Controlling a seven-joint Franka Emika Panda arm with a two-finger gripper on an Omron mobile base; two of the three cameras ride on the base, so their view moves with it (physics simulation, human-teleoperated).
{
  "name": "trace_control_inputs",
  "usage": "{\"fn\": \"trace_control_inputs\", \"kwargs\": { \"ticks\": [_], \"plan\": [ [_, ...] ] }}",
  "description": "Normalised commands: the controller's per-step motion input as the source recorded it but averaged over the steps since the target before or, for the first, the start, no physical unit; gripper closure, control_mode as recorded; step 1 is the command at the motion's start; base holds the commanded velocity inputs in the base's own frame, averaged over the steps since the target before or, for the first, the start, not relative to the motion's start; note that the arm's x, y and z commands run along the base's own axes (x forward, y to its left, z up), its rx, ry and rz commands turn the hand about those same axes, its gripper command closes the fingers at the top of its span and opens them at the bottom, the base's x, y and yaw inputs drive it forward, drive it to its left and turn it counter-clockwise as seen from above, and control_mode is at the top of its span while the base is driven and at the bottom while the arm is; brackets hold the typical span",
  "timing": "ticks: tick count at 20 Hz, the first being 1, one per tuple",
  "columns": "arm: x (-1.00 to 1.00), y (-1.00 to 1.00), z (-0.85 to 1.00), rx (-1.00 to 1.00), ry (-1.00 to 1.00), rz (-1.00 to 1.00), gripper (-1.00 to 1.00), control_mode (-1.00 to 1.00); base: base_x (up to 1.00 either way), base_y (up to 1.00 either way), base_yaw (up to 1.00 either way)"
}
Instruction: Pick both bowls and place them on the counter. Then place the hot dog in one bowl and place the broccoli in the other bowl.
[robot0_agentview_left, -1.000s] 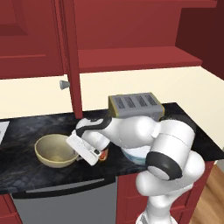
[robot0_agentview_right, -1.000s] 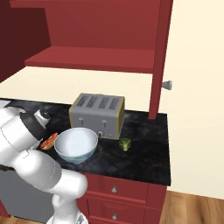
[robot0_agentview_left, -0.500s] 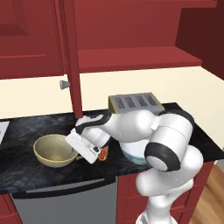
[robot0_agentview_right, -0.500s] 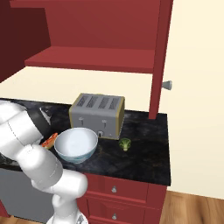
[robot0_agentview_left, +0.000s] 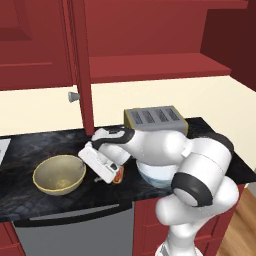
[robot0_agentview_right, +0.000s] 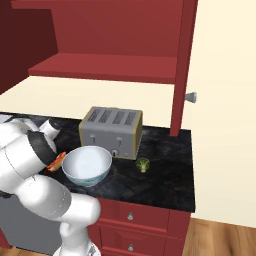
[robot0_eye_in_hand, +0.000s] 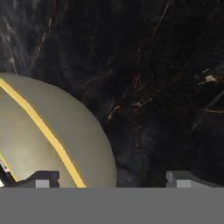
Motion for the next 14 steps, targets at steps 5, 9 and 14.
{"fn": "trace_control_inputs", "kwargs": {
  "ticks": [5, 9, 14],
  "plan": [
    [-0.02, -0.4, 0.37, -0.03, 0.0, -0.06, -1.0, -1.0, 0.0, 0.0, 0.0],
    [-0.01, -0.37, 0.18, -0.18, 0.0, -0.07, -1.0, -1.0, 0.0, 0.0, 0.0],
    [0.0, -0.24, 0.22, -0.26, 0.01, -0.05, -1.0, -1.0, 0.0, 0.0, 0.0]
  ]
}}
